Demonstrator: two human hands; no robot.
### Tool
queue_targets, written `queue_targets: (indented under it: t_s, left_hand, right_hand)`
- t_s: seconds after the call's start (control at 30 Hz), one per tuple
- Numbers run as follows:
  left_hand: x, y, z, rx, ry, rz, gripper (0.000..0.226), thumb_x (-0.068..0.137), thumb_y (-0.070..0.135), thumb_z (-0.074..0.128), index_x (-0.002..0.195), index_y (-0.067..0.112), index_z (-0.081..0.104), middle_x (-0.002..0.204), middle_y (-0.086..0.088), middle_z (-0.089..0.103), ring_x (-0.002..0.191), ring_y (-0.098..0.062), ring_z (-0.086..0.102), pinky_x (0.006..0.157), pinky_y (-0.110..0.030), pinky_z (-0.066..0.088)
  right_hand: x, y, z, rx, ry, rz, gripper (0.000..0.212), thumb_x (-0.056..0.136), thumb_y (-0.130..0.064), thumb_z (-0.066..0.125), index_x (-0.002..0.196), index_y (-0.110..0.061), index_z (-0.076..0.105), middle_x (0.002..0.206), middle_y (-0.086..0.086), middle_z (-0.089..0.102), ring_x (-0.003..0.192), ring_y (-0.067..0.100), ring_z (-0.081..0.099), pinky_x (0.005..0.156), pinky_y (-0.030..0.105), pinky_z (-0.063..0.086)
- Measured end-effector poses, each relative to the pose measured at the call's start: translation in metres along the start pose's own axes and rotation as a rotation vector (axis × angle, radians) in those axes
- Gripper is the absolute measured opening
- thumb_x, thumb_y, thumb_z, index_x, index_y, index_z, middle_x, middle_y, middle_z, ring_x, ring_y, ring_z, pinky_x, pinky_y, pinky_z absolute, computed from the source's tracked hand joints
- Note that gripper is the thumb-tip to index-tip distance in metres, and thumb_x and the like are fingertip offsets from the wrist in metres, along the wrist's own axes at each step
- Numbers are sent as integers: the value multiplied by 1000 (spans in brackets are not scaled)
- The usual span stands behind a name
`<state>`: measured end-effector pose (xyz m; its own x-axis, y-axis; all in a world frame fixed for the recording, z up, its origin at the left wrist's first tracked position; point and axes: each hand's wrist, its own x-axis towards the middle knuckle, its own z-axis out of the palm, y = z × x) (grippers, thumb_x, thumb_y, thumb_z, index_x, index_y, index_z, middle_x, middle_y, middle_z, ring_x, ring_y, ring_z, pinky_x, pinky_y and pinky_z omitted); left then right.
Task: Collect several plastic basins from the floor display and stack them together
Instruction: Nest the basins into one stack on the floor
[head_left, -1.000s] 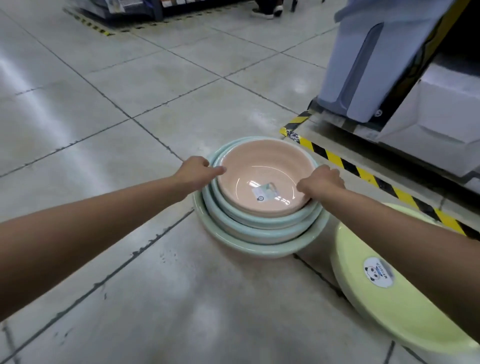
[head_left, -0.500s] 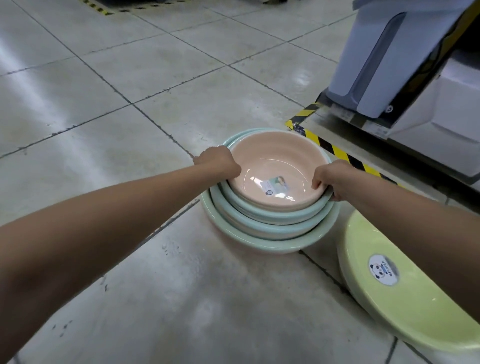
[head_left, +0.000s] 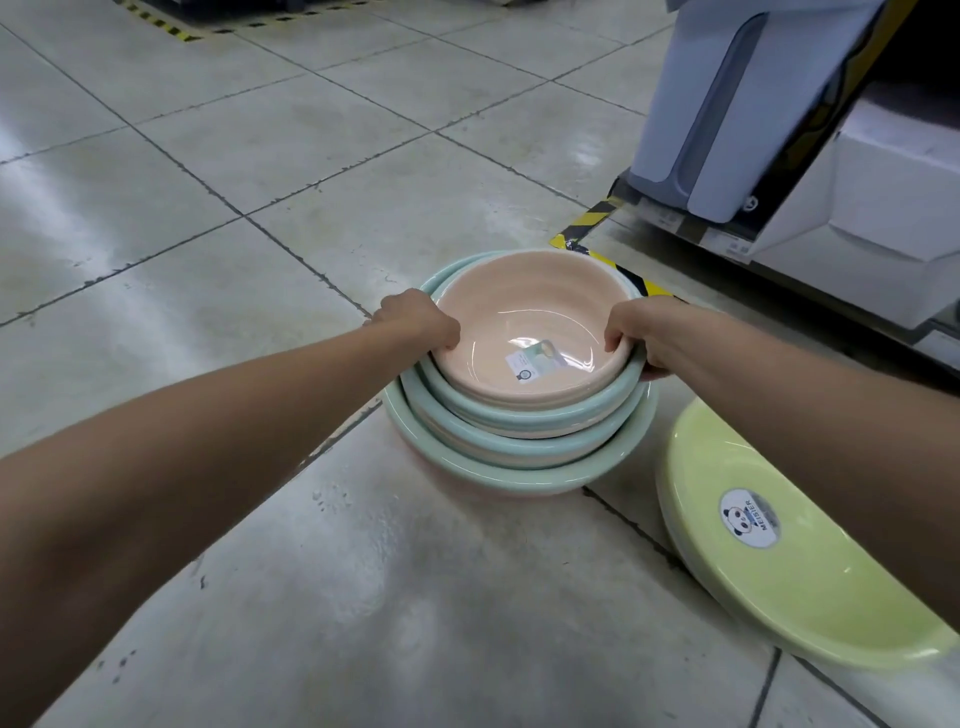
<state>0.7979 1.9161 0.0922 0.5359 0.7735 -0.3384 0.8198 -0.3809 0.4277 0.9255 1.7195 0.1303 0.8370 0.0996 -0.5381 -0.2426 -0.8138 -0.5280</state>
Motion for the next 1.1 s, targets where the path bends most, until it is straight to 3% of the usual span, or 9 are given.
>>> queue_targets:
  t_s: [0.13,0.23,0.37,0.47,0.53,0.7,0.83,0.93,1.1]
  left_hand:
    - [4,2,-9,-393,-94,-77,27,58,23,68,81,10,61,90,-9,66,82,-28,65,81,-35,57]
    - [-1,13,-26,-636,-183,-128,12,69,15,57,80,11,55,79,-7,58,68,-24,58,70,-31,51]
    - [3,20,-48,-845,-233,-128,28,71,12,54,99,9,54,96,-12,57,81,-29,61,87,-44,54]
    - [4,25,-52,-939,-201,-83,25,72,7,56,97,6,57,100,-14,63,81,-32,66,72,-42,60]
    - [0,37,-55,-994,-163,-28,24,71,3,56,95,5,59,103,-18,65,88,-34,67,80,-51,59]
    - [-33,98,-48,-1021,-213,84,37,71,2,56,107,2,60,118,-22,66,101,-36,69,83,-52,57]
    - [-84,158,-6,-1030,-295,172,11,79,1,54,88,5,58,92,-16,63,79,-30,62,79,-39,58]
    - [-116,185,51,-891,-295,207,26,76,17,61,100,7,58,84,-9,61,69,-25,58,64,-30,49]
    - [-149,191,140,-581,-352,304,36,78,26,65,108,7,62,94,-9,67,84,-27,65,76,-33,56]
  right_hand:
    - [2,-3,-8,89,-56,-2,9,81,-2,55,78,-11,54,72,7,55,59,20,53,53,30,46]
    - [-3,-12,-15,134,-101,-11,11,81,-4,54,76,-14,54,69,3,53,55,17,51,56,29,47]
    - [-10,-26,-22,183,-143,-61,10,81,-5,54,76,-15,55,67,3,54,55,16,54,59,30,51]
    - [-13,-30,-33,237,-147,-94,12,79,-3,52,76,-14,55,66,2,55,54,15,55,52,25,54]
    - [-12,-27,-47,286,-129,-129,13,79,-3,52,73,-15,54,64,2,52,51,15,53,42,19,51]
    - [-16,12,-111,379,57,-202,10,69,-10,59,79,-14,58,69,6,59,52,18,58,45,21,52]
    - [-21,69,-171,431,245,-200,6,78,-11,62,81,-15,59,71,6,60,55,17,57,38,18,46]
    - [-16,129,-202,430,321,-130,18,77,-14,64,94,-9,61,72,8,60,55,19,57,46,23,46]
    - [-5,242,-215,407,399,44,18,67,-21,72,81,-11,65,82,14,68,61,25,61,52,27,49]
